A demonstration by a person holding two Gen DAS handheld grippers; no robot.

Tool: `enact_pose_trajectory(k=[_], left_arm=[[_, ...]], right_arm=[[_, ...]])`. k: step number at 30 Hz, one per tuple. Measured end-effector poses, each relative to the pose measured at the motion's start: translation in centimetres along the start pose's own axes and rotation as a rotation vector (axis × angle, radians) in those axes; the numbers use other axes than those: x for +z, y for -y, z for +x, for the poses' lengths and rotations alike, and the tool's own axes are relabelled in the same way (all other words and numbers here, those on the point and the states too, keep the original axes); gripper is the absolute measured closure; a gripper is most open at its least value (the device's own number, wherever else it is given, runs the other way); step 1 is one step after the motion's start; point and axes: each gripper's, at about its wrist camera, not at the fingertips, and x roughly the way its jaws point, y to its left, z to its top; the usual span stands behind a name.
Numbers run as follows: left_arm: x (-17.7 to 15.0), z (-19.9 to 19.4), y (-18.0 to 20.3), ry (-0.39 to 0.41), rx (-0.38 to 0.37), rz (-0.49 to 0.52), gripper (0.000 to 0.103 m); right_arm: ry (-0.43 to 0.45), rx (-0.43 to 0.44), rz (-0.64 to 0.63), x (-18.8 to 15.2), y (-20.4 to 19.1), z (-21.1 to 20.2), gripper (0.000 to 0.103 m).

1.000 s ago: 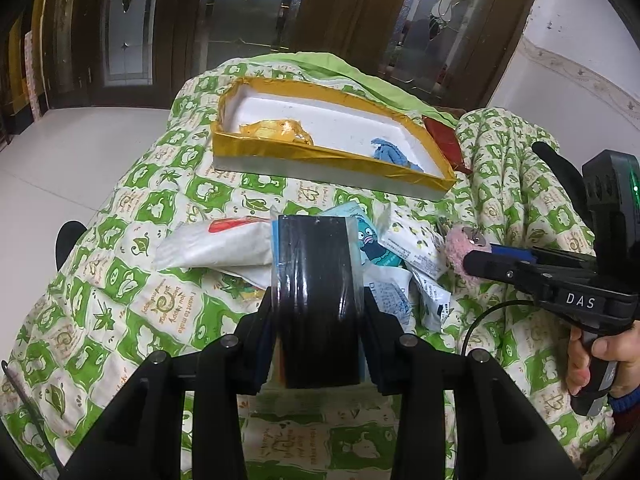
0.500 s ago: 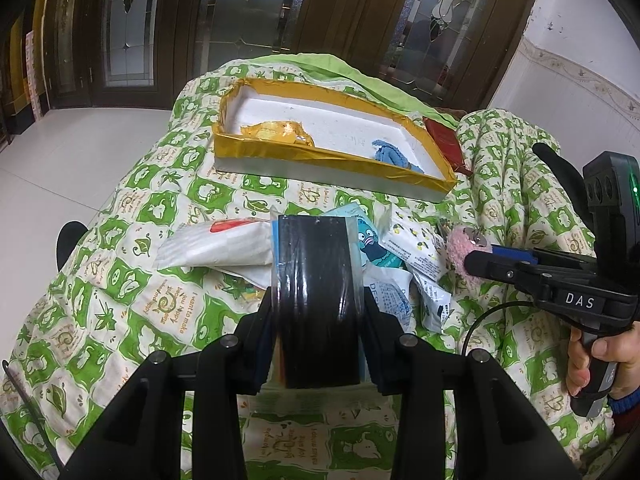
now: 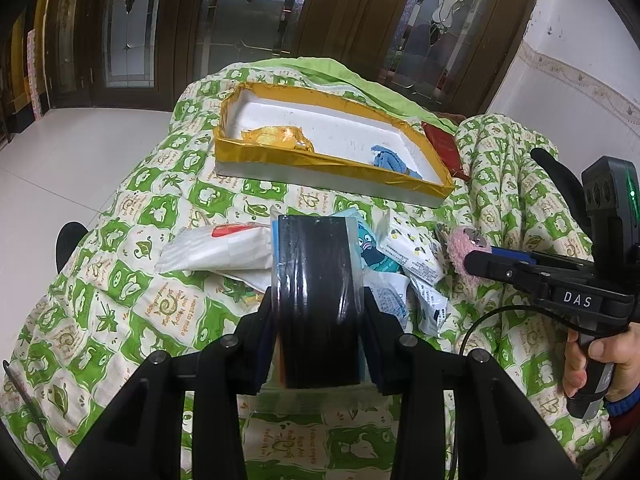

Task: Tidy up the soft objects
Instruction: 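Carry black pouch with left tool and pink ball with right tool into tray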

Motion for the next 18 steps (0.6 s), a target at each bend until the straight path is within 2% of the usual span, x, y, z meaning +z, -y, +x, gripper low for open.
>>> enact_pose_trajectory(k=[18], left_arm=[[0.24,-0.16,0.45,0.000,0.000,0.008,0.066]], right_arm=[[0.011,0.001,0.012,0.10,0.26,-0.21,0.061]])
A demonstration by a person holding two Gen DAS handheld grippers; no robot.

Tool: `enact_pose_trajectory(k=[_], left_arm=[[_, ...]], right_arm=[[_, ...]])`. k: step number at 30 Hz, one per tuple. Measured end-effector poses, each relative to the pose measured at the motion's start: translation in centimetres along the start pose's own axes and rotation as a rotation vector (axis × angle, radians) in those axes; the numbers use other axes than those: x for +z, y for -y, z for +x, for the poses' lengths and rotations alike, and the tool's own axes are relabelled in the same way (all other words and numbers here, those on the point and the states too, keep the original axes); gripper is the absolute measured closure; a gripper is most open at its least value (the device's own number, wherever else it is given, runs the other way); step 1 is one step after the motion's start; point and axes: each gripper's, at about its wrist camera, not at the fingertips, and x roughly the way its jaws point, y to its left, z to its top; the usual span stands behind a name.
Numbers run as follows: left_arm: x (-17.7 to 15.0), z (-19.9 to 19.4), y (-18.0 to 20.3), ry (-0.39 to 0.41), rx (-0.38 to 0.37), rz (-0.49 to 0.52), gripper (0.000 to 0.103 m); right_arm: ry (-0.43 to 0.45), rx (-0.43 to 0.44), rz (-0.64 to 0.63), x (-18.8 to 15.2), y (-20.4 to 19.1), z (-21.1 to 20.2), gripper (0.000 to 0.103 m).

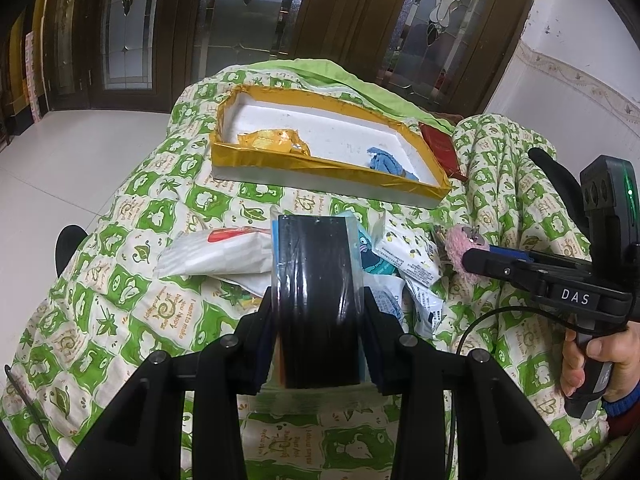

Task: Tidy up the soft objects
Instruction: 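Carry black pouch with left tool and pink ball with right tool into tray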

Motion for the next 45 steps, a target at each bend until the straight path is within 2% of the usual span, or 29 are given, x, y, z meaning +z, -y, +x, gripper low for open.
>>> enact_pose_trajectory(k=[13,24,39,45], left_arm=[[0.7,-0.1,0.0,0.007,-0.006,0.002,0.066],[2.3,-0.1,0.9,0.012,-0.004,0.035,0.066],[6.7,0.1,1.4,0.030,0.004,0.067,0.066],[9.3,1.7,1.6,0.008,-0.001,0.057,0.066]], right_arm=[[0.012,0.000,0.013,0.2,0.4,-0.2,0.061],[0.041,0.007,0.050,1.9,1.6,-1.2,0.061],[0.082,-0.052,0.016,7.4,3.4,-4.0,0.061],[0.090,-0.054,0.044,10.6,4.5,-3.1,0.061]])
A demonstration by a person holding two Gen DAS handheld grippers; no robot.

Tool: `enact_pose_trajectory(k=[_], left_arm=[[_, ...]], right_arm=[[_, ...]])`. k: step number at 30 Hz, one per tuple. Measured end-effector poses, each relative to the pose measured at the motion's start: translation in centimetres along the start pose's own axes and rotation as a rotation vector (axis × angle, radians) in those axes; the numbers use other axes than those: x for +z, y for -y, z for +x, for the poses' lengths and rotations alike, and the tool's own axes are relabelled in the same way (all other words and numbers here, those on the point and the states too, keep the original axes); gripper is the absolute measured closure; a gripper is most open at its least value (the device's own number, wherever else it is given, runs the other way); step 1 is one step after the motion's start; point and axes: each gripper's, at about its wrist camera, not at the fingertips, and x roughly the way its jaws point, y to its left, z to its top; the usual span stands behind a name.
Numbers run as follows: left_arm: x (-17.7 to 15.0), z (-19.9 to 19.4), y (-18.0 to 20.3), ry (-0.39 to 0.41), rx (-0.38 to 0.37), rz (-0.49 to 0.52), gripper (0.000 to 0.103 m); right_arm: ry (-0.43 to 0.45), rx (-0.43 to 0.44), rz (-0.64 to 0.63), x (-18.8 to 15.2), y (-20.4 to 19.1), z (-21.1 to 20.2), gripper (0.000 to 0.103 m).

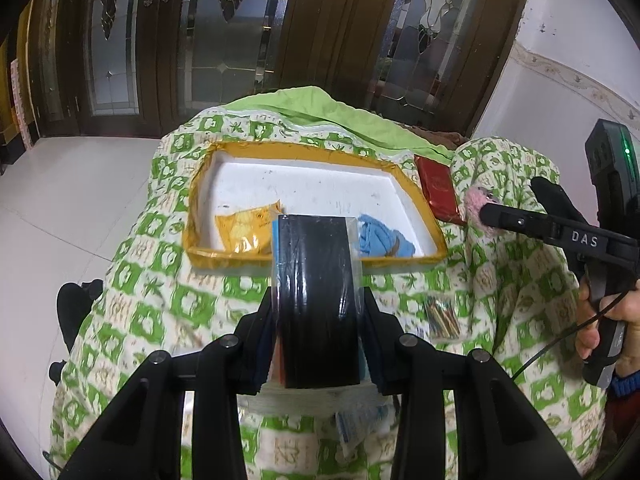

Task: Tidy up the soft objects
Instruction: 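Carry black pouch with left tool and pink ball with right tool into tray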

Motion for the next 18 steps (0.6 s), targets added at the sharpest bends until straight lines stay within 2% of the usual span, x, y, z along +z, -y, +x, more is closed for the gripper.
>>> enact_pose_trajectory(k=[9,18], left_arm=[[3.0,3.3,1.2,-0.033,-0.024,-0.003,0.066],[4.4,7.5,1.9,-0.080,-0.022,0.014,0.066]], right_arm=[[-0.060,-0.008,0.083,1.3,2.1,5.8,0.061],[-0.069,-0.014,0.095,1.8,3.2,7.3,0.061]])
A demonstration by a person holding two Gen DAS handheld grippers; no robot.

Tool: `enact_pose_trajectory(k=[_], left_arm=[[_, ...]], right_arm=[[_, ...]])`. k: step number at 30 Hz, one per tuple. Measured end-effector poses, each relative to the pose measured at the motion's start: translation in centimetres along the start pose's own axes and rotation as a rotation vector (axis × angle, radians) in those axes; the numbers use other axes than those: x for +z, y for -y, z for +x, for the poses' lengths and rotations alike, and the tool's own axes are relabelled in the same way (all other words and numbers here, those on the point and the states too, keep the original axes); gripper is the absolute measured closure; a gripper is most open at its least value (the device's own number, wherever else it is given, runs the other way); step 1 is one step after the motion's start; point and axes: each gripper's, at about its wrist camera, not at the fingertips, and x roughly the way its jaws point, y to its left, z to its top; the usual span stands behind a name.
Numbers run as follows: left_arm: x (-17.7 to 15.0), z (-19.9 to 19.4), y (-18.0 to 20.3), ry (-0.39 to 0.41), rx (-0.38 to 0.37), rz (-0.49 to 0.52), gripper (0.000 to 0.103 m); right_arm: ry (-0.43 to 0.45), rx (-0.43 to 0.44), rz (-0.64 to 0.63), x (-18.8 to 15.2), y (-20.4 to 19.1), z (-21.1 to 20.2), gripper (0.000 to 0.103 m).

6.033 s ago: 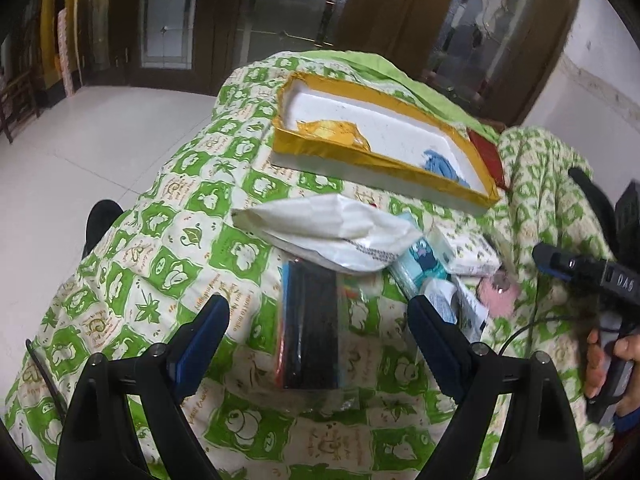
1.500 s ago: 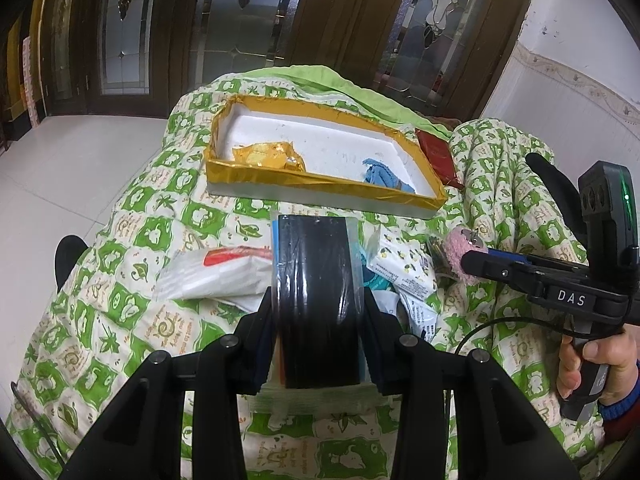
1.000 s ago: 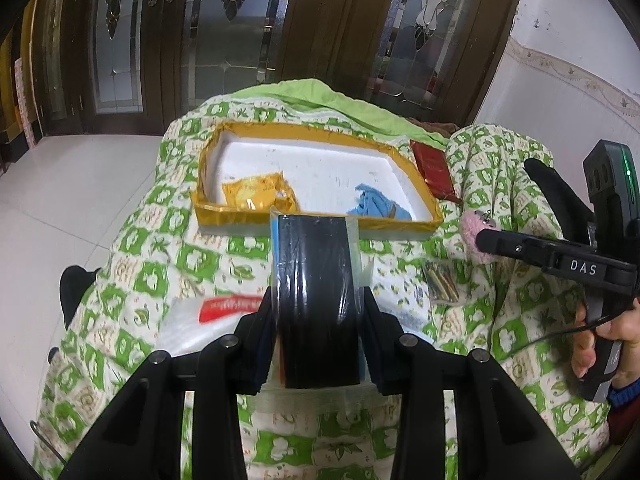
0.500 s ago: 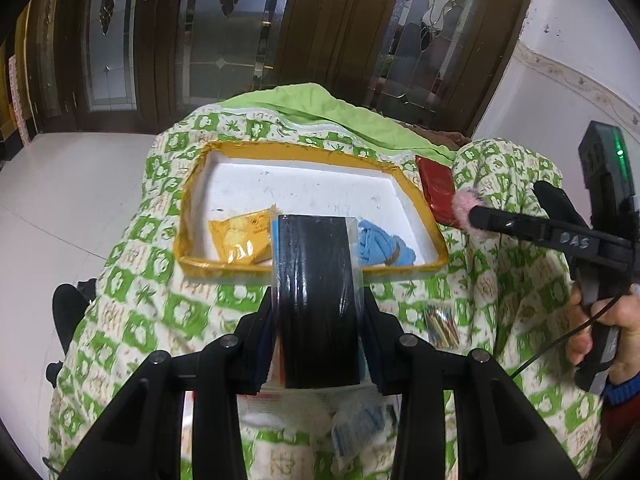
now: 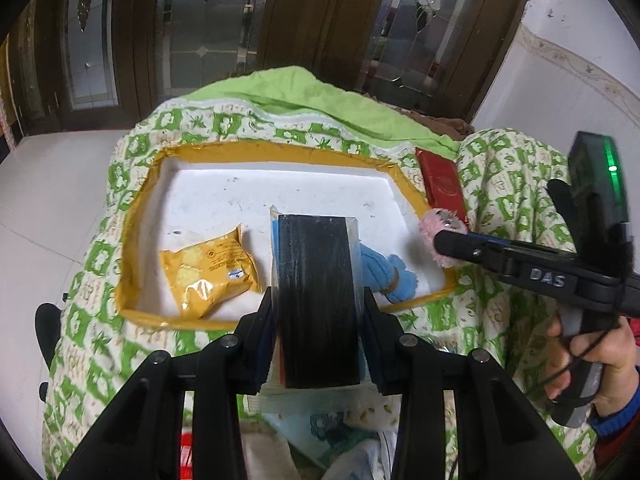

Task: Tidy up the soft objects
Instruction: 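Carry black pouch with left tool and pink ball with right tool into tray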

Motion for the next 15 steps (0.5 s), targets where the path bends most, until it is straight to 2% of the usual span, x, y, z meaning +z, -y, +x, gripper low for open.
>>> enact_pose_trajectory(k=[15], left_arm=[[3.8,6.0,-1.0,-0.041,-0.004,-0.088,0.066]], right_arm=[[-0.062,-0.059,-0.107,2.3,-0.6,4.8,0.061]])
